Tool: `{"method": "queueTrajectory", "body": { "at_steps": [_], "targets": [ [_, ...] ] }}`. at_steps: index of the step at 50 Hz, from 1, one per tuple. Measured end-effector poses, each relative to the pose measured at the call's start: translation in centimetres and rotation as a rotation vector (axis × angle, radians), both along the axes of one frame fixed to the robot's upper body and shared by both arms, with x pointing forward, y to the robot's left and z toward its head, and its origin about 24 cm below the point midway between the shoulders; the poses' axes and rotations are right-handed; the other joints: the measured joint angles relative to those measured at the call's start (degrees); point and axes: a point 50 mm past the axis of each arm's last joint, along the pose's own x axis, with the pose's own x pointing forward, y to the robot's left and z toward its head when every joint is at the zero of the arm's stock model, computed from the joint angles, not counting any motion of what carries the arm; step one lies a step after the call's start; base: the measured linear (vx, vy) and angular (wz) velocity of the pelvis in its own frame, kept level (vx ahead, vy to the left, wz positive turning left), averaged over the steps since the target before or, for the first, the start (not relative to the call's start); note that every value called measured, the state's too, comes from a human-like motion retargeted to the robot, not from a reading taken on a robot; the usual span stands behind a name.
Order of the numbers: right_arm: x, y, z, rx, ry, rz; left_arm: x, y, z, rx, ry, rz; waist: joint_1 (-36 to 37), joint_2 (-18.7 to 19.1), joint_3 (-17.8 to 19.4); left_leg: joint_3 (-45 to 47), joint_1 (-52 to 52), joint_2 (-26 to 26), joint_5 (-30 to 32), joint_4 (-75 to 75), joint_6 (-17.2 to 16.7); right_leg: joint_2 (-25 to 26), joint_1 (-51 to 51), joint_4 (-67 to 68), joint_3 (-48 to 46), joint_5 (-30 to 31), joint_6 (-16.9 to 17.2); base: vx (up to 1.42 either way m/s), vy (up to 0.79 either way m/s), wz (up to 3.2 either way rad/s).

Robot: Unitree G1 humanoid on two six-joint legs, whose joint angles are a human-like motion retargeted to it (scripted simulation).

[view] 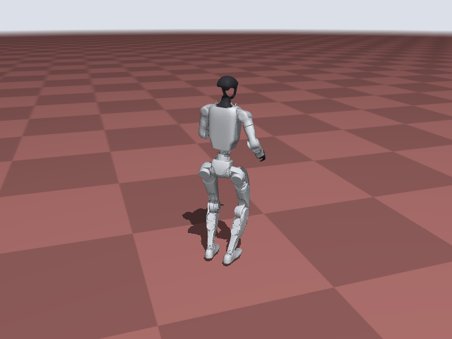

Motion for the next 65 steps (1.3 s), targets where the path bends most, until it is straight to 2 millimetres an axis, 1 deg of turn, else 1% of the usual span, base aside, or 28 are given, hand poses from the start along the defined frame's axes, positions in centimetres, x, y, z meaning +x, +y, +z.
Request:
{"method": "queueTrajectory", "body": {
  "at_steps": [2,5,7,8,9,12,14,16,18,20,22,23,25,27,28,30,32,33,35,37,40,42,45,48,65],
  "targets": [
    [0.8,0.1,0.2,-0.024,-0.017,0.011,-0.8,0.6,-2.5,0.013,0.110,0.017,2.41,-0.14,1.22,-0.47,-3.40,2.96,-2.68,10.15,0.44,2.59,1.67,-1.43,-0.70,-2.90,-1.33,0.07,-0.22,-0.23],
    [3.2,0.2,1.3,-0.070,-0.092,0.034,-2.6,2.1,-6.6,0.053,0.294,0.066,6.02,1.00,3.81,-0.08,-8.32,10.43,-6.13,26.07,2.66,7.35,3.62,-2.97,-1.66,-6.00,-3.75,0.07,-0.17,-0.31],
    [5.6,0.6,2.9,-0.097,-0.174,0.054,-4.1,3.5,-9.0,0.093,0.411,0.108,8.39,2.92,5.31,-0.85,-11.03,15.56,-8.41,32.46,4.22,11.57,5.35,-6.53,-1.97,-5.79,-5.22,0.08,-0.11,-0.53],
    [6.7,0.9,3.7,-0.105,-0.218,0.066,-5.0,4.3,-10.1,0.116,0.466,0.126,9.46,4.09,5.89,-1.47,-11.95,17.75,-9.36,34.00,4.71,13.71,6.58,-9.21,-2.11,-4.73,-5.69,0.07,-0.05,-0.54],
    [7.5,1.2,4.6,-0.107,-0.257,0.072,-6.0,5.0,-11.1,0.138,0.519,0.138,10.28,4.67,6.17,-1.54,-12.39,18.90,-10.13,34.24,5.20,14.75,7.26,-10.73,-2.22,-4.05,-5.80,0.07,-0.01,-0.43],
    [8.9,1.9,6.7,-0.087,-0.353,0.070,-9.2,6.7,-13.3,0.190,0.655,0.155,11.89,5.02,5.91,0.00,-11.73,19.46,-11.80,29.77,5.98,15.24,8.14,-13.65,-2.46,-2.19,-5.05,0.06,0.06,-0.20],
    [9.1,2.2,7.5,-0.065,-0.394,0.061,-11.0,7.6,-14.1,0.217,0.719,0.154,12.44,4.82,5.10,1.93,-9.82,18.37,-12.55,23.88,5.87,14.37,8.20,-15.13,-2.67,-0.83,-3.95,0.06,0.12,-0.04],
    [8.9,2.4,7.9,-0.051,-0.415,0.052,-12.5,8.3,-14.6,0.244,0.767,0.147,12.53,4.29,4.15,4.02,-7.37,16.44,-13.44,17.32,5.92,12.65,7.76,-15.64,-2.98,-0.01,-2.73,0.05,0.15,0.14],
    [8.6,2.4,7.9,-0.048,-0.418,0.043,-13.5,8.7,-14.9,0.272,0.801,0.136,12.26,3.50,3.29,5.78,-4.99,13.85,-14.20,11.08,6.20,10.18,6.70,-14.57,-3.35,-0.05,-1.66,0.04,0.16,0.31],
    [8.1,2.4,7.4,-0.055,-0.399,0.040,-14.0,8.8,-15.3,0.303,0.822,0.121,11.71,2.47,2.64,6.88,-3.00,10.73,-14.12,5.46,6.36,7.16,5.11,-12.14,-3.67,-0.72,-0.76,0.01,0.15,0.40],
    [7.4,2.3,6.2,-0.071,-0.352,0.037,-14.2,8.7,-15.7,0.340,0.835,0.106,11.22,2.16,2.42,7.16,-2.09,8.83,-13.97,2.65,6.19,4.83,3.54,-9.00,-4.17,-1.46,-0.32,-0.01,0.14,0.44],
    [7.1,2.2,5.6,-0.083,-0.322,0.037,-14.1,8.7,-15.9,0.365,0.837,0.098,10.68,1.15,2.01,7.49,-1.05,6.51,-12.89,-0.75,6.44,2.63,2.52,-7.39,-4.26,-2.06,-0.06,-0.01,0.12,0.52],
    [6.1,2.0,3.9,-0.103,-0.246,0.038,-14.2,8.6,-16.4,0.408,0.850,0.087,10.22,0.79,1.97,7.68,-0.83,5.21,-12.65,-1.63,6.21,0.11,1.19,-4.05,-5.02,-2.87,0.05,-0.03,0.11,0.45],
    [5.5,1.8,2.2,-0.132,-0.168,0.038,-13.6,8.4,-17.2,0.469,0.857,0.080,9.37,-0.64,1.03,7.49,0.77,1.67,-10.38,-7.56,6.59,-3.02,-0.31,-2.47,-5.37,-4.24,-0.26,-0.01,0.09,0.50],
    [4.9,1.7,1.3,-0.145,-0.122,0.039,-13.7,8.4,-17.6,0.491,0.867,0.076,9.23,-0.80,1.01,7.46,0.59,1.36,-10.31,-7.17,6.43,-3.87,-0.72,-1.40,-5.47,-4.75,-0.31,-0.03,0.07,0.43],
    [4.3,1.4,-0.4,-0.171,-0.042,0.039,-12.9,8.4,-18.4,0.546,0.877,0.075,8.75,-1.69,0.21,6.73,2.17,-1.01,-8.13,-12.61,6.68,-4.90,-1.31,-2.32,-5.29,-5.37,-0.59,-0.01,0.06,0.41],
    [3.2,1.1,-1.9,-0.194,0.042,0.037,-12.9,8.4,-19.1,0.576,0.902,0.072,8.76,-2.13,0.09,6.49,2.05,-1.60,-7.72,-12.47,6.54,-5.54,-1.45,-2.29,-4.83,-5.57,-0.33,-0.02,0.04,0.29],
    [3.0,1.0,-2.5,-0.204,0.075,0.036,-12.4,8.4,-19.4,0.593,0.907,0.076,8.94,-2.23,-0.23,6.02,3.01,-2.13,-6.75,-15.23,6.66,-4.95,-0.97,-4.37,-4.74,-5.16,-0.53,0.00,0.00,0.00],
    [2.0,0.7,-3.7,-0.222,0.145,0.036,-12.4,8.4,-20.0,0.611,0.931,0.076,9.24,-2.69,-0.33,5.95,2.84,-2.51,-6.40,-14.83,6.51,-5.57,-0.89,-4.42,-4.51,-5.16,-0.32,0.00,0.00,0.00],
    [1.6,0.5,-4.5,-0.233,0.200,0.035,-12.1,8.5,-20.4,0.623,0.952,0.083,9.72,-2.99,-0.87,5.54,2.91,-2.75,-6.29,-15.60,6.60,-5.07,-0.37,-6.18,-4.52,-5.02,-0.46,0.00,0.00,0.00],
    [0.8,0.4,-5.5,-0.241,0.270,0.036,-12.0,8.6,-20.9,0.628,0.980,0.089,10.45,-3.31,-1.14,5.43,2.77,-2.58,-5.73,-15.62,6.41,-4.96,0.13,-7.43,-4.74,-4.33,-0.28,0.00,0.00,0.00],
    [1.0,0.3,-5.8,-0.239,0.299,0.037,-11.4,8.9,-21.1,0.627,0.987,0.096,11.34,-2.82,-1.50,4.87,4.19,-1.90,-4.26,-19.52,6.41,-2.55,2.23,-13.30,-5.22,-2.03,-0.70,0.00,0.00,0.00],
    [0.2,0.3,-6.5,-0.240,0.350,0.039,-11.7,8.9,-21.4,0.624,1.015,0.096,11.73,-3.30,-1.48,5.18,3.44,-1.69,-4.46,-17.34,6.14,-3.28,1.99,-11.97,-5.28,-2.11,-0.10,-0.02,0.00,0.01],
    [-0.1,0.3,-6.9,-0.236,0.386,0.039,-11.7,9.2,-21.8,0.626,1.039,0.100,12.01,-3.61,-1.86,5.23,2.84,-1.39,-4.59,-16.45,6.07,-3.08,1.98,-12.29,-5.43,-1.86,0.09,0.00,0.00,0.00],
    [-1.1,0.7,-8.5,-0.213,0.528,0.026,-12.8,10.4,-23.6,0.673,1.182,0.090,11.98,-3.51,-3.79,4.74,2.12,0.99,-4.58,-15.91,5.73,0.14,3.92,-18.11,-6.13,1.17,0.37,0.00,0.00,0.00]
  ]
}}
